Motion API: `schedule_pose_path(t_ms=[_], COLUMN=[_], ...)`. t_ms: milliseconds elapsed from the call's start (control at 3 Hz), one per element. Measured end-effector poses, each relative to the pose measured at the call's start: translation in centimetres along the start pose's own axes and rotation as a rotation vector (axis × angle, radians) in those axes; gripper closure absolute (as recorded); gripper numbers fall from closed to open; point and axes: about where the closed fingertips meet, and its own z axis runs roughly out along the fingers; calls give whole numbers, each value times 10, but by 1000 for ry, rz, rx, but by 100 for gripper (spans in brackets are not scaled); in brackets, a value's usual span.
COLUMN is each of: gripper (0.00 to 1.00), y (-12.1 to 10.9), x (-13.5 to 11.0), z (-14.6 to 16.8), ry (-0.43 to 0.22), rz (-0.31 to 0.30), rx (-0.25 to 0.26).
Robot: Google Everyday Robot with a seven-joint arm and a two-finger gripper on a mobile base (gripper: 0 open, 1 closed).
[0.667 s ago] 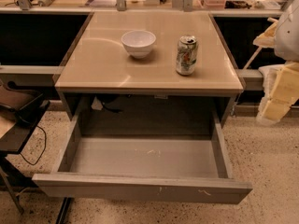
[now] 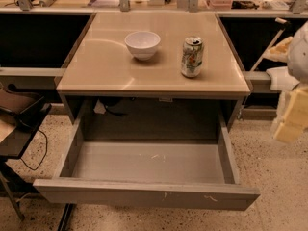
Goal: Close top drawer
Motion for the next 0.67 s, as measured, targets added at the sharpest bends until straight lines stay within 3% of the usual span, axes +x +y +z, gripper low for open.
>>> schedule_pose_path(t_ms=[333, 667], gripper=[0, 0], y=[40, 85], x=[21, 66], z=[23, 77], ry=[-55, -82], rz=[-44, -54], rx=[27, -11])
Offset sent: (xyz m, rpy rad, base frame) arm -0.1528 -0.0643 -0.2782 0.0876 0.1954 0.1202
